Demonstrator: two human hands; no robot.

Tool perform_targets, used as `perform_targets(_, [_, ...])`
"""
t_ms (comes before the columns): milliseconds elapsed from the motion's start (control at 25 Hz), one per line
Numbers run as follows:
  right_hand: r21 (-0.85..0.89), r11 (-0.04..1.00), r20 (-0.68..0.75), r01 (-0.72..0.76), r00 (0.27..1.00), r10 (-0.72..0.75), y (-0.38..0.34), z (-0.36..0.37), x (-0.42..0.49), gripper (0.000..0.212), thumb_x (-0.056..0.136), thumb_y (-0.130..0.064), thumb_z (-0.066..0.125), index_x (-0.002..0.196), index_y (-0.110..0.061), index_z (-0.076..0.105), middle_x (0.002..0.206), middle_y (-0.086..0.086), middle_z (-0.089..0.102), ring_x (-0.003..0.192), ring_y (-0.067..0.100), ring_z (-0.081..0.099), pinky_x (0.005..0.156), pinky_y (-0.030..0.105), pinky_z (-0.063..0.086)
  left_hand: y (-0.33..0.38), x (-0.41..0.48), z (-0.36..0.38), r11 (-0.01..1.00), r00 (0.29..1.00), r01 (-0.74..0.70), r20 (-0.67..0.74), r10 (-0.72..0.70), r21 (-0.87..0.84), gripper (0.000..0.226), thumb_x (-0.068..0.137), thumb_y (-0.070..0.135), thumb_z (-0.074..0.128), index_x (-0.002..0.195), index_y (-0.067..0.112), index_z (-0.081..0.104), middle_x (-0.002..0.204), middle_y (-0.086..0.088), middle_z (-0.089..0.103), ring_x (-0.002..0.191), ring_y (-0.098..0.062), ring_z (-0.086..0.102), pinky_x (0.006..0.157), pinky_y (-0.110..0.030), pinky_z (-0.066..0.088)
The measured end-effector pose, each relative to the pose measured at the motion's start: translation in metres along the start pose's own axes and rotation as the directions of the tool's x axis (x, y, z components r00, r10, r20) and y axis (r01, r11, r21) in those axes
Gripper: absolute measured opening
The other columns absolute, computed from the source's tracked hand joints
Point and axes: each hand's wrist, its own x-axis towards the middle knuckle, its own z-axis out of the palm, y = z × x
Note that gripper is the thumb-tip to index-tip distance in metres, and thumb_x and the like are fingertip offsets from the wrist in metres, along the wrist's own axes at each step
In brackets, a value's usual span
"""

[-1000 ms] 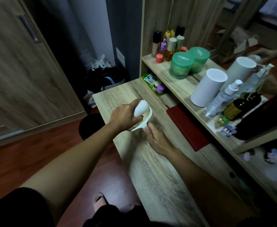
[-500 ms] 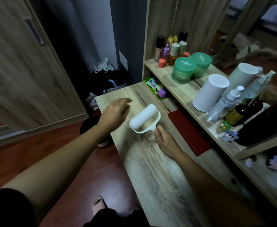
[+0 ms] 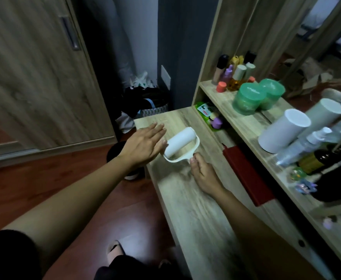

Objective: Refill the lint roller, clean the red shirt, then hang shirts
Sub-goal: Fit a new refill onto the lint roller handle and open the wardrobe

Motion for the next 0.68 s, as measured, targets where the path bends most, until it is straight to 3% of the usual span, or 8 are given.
perform_targets(120, [-0.001,1.0,0.029,-0.004,1.0,0.004,-0.024,0.03,0.029,0.025,0.096,-0.039,0.031,0.08,-0.022,0.04,0.053,-0.005,0.044,0.047,0.008,0.043,0.052,0.031,0.032,-0.047,-0.008,-0.019,0.993,0.991,0.115,-0.07,-0.118,-0.038,0.061,0.094,0.042,0.026,0.128,-0.001,0.052,0.135,-0.021,0.051,0.13,-0.033,0.044,0.109,-0.043,0.036])
perform_targets(200, [0.023,1.0,0.032,-0.002,0.999,0.001,-0.044,0.053,0.056,0.026,0.098,-0.038,0.032,0.08,-0.021,0.04,0.055,-0.005,0.046,0.048,0.007,0.044,0.054,0.032,0.035,-0.094,-0.011,-0.033,0.984,0.981,0.175,-0.078,-0.177,-0.039,0.062,0.094,0.043,0.023,0.128,-0.001,0.052,0.136,-0.021,0.051,0.132,-0.032,0.043,0.109,-0.044,0.035])
perform_targets(440, [0.057,0.998,-0.017,0.04,0.999,-0.039,-0.125,0.142,0.157,0.016,0.093,-0.037,0.049,0.089,-0.022,0.047,0.068,-0.002,0.057,0.064,0.016,0.056,0.058,0.033,0.04,-0.243,-0.037,-0.083,0.965,0.964,0.251,-0.114,-0.241,0.078,0.056,0.089,0.037,0.031,0.116,-0.002,0.061,0.121,-0.023,0.062,0.117,-0.037,0.057,0.098,-0.044,0.045])
perform_targets(680, [0.072,0.997,-0.12,0.04,0.992,-0.031,-0.181,0.218,0.229,0.02,0.093,-0.042,0.045,0.093,-0.023,0.045,0.068,-0.004,0.056,0.067,0.022,0.06,0.059,0.038,0.043,-0.355,-0.039,-0.119,0.955,0.959,0.275,-0.095,-0.266,0.108,0.064,0.088,0.042,0.024,0.125,-0.002,0.054,0.129,-0.023,0.057,0.123,-0.036,0.052,0.101,-0.043,0.041])
